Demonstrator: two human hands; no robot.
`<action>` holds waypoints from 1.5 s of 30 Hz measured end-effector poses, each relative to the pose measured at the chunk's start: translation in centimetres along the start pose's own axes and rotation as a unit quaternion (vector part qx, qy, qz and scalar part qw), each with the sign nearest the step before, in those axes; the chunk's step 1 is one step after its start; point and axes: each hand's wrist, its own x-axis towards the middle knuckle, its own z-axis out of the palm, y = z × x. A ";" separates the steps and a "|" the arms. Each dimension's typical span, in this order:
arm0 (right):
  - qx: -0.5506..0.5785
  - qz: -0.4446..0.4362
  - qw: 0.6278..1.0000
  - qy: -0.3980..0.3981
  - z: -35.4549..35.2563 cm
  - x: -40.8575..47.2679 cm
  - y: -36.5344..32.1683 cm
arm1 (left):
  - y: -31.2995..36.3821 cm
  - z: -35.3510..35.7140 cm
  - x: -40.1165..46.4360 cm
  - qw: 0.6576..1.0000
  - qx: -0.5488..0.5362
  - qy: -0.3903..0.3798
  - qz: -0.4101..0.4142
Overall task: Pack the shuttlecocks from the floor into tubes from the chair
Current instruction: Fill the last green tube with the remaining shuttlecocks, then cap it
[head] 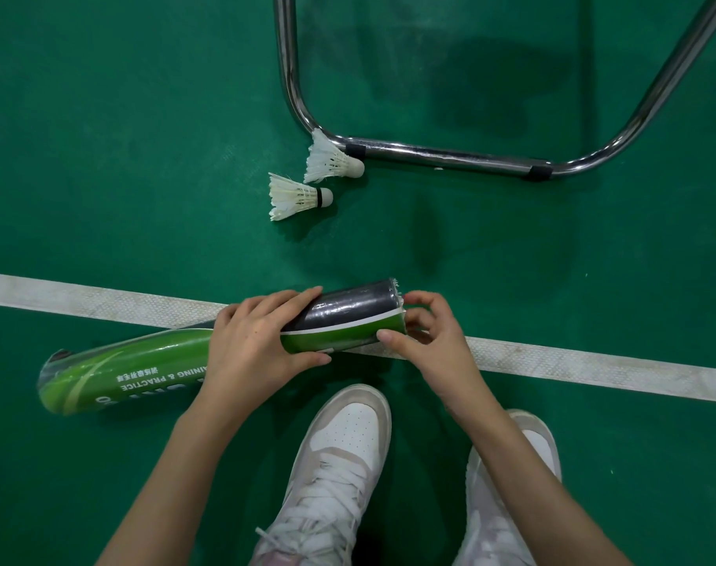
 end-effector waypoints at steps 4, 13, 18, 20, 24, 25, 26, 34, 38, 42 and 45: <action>-0.037 0.001 0.998 -0.042 -0.1 0.0 -0.5 | 0.1 0.1 0.0 1.000 0.000 0.003 0.010; 0.003 0.020 0.998 -0.058 -0.2 0.2 -0.7 | 0.2 0.1 0.0 1.000 -0.001 0.017 0.022; -0.006 0.037 0.993 -0.110 -0.4 0.5 -0.8 | 0.2 0.1 -0.1 1.000 0.000 0.016 0.022; -0.011 0.043 0.991 -0.129 -0.5 0.6 -1.1 | 0.2 0.1 0.0 0.999 0.000 0.021 0.024; -0.002 0.028 0.990 -0.136 -0.7 0.9 -1.6 | 0.2 0.1 0.1 1.000 0.000 0.019 0.022; 0.000 0.024 0.990 -0.135 -0.8 1.0 -1.6 | 0.2 0.1 0.1 1.000 -0.001 0.017 0.022; -0.002 0.022 0.990 -0.138 -0.8 1.0 -1.7 | 0.2 0.1 0.1 1.000 -0.001 0.017 0.022; -0.025 0.039 0.982 -0.184 -1.3 1.4 -1.8 | 0.4 0.1 0.0 0.999 0.002 0.025 0.029; -0.054 0.064 0.971 -0.222 -1.4 1.8 -2.1 | 0.5 0.0 0.0 1.000 -0.001 0.020 0.023; -0.077 0.082 0.961 -0.252 -1.6 2.1 -2.6 | 0.5 -0.1 -0.1 1.000 -0.009 0.014 0.023; -0.077 0.075 0.962 -0.253 -1.6 2.2 -2.8 | 0.4 -0.1 0.1 1.000 -0.010 0.016 0.015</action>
